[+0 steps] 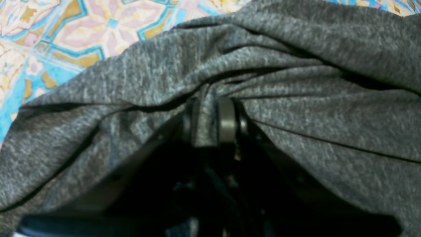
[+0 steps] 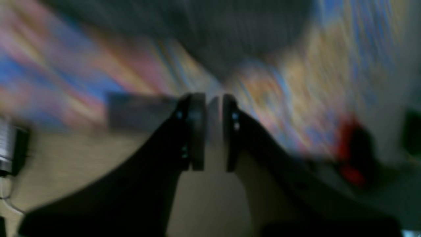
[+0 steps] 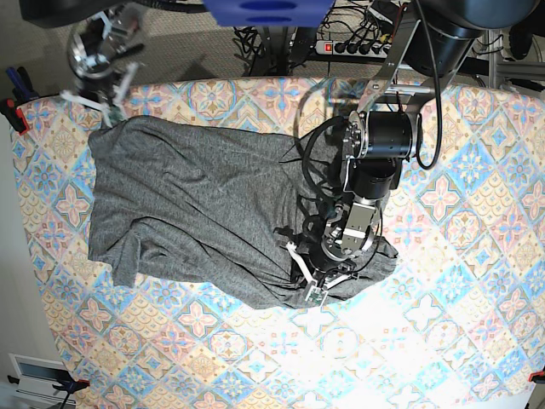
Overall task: Layout the t-shirt on the table in an organized manner, then fold the t-shirt properly
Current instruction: 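Grasp the shirt edge with the right gripper, then pull the shirt edge with the right gripper away from the left gripper, then release the fabric and raise both grippers above the shirt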
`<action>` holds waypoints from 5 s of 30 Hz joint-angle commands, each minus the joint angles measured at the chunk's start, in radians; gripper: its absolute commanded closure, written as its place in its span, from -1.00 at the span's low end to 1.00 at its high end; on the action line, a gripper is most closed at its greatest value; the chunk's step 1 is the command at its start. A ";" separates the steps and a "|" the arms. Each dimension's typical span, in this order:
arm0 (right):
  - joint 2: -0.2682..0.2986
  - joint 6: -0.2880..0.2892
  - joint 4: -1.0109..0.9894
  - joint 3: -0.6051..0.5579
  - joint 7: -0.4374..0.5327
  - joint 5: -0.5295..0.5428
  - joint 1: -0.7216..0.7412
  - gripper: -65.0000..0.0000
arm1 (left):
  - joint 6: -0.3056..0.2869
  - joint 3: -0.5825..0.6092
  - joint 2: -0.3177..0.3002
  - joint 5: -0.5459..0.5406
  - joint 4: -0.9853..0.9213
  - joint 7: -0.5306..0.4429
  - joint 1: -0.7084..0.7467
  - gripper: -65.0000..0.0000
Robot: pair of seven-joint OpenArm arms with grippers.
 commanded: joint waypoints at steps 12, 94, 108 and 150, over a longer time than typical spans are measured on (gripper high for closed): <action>0.004 -0.013 0.088 0.006 0.085 0.011 0.170 0.87 | 0.013 0.001 0.002 0.007 0.004 0.036 -0.012 0.68; 0.235 -0.013 -0.630 -0.204 0.088 -0.005 0.530 0.86 | -0.314 0.338 0.094 0.007 0.734 0.584 0.224 -0.26; 0.327 -0.013 -0.986 -0.206 0.099 -0.005 0.665 0.86 | -0.277 0.380 0.051 -0.002 0.292 0.406 0.112 -0.26; 0.298 -0.025 -0.414 -0.176 0.010 -0.084 0.605 0.52 | -0.329 0.328 -0.161 -0.304 1.621 0.967 0.525 -0.26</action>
